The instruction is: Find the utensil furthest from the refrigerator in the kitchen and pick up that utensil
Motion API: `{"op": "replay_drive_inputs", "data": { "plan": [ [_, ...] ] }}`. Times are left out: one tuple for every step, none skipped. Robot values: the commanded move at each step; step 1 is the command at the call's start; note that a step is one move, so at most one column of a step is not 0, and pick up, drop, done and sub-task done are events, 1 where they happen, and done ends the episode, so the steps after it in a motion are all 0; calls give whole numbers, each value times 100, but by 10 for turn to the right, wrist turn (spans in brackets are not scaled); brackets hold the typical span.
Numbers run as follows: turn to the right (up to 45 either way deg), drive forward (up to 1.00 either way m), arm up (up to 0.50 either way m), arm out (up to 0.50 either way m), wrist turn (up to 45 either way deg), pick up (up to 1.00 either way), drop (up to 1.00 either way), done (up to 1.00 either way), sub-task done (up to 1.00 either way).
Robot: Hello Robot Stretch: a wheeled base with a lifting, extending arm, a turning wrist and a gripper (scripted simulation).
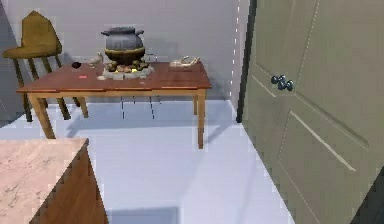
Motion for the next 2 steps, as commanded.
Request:
{"op": "replay_drive_inputs", "data": {
  "plan": [
    [0, 100, 0, 0, 0, 0, 0, 0, 0],
    [-330, 0, 0, 0, 0, 0, 0, 0, 0]
  ]
}}
